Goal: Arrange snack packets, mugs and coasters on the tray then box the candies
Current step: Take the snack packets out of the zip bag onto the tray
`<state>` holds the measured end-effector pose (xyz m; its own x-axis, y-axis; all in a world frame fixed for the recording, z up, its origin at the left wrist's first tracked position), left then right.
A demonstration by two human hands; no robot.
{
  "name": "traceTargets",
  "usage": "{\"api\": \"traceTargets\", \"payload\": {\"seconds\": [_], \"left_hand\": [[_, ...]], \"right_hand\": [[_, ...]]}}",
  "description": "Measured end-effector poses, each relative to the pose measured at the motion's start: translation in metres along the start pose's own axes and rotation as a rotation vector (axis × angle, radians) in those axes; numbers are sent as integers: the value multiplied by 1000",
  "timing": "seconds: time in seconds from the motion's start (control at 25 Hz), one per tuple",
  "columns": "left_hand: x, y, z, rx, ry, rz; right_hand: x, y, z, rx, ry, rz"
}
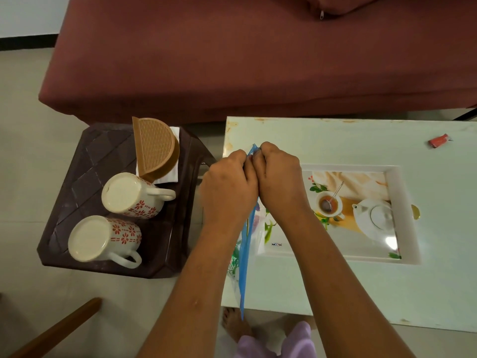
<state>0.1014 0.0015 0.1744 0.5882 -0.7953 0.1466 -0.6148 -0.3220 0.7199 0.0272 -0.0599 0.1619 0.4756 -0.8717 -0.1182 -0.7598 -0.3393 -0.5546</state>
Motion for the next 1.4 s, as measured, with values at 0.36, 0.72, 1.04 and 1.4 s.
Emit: {"api": "traceTargets", "payload": {"seconds": [0.36,0.72,1.04,1.4], "left_hand": [[1,6,-8,52,58,24],[-7,-27,11,-278,-183,-232],[-3,-4,3,81,-9,-80],[-19,-23,-3,-75,-101,-218]], "right_hand": [[-4,-4,-1,-116,25,36],[-17,11,24,174,-80,139],[-12,19,11,-104,8,188],[-42,29,18,52,-171,310]]}}
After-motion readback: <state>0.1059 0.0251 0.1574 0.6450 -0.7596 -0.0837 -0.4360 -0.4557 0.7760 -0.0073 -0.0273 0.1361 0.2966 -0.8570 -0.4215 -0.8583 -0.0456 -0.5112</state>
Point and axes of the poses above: each hand's wrist, its own x-axis towards the middle knuckle, its own z-axis out of the palm, y = z × x, the point moved 7 cm from there along x, towards the middle knuckle, and after that the axes turned 10 degrees about -x, right-handed, at the moved point
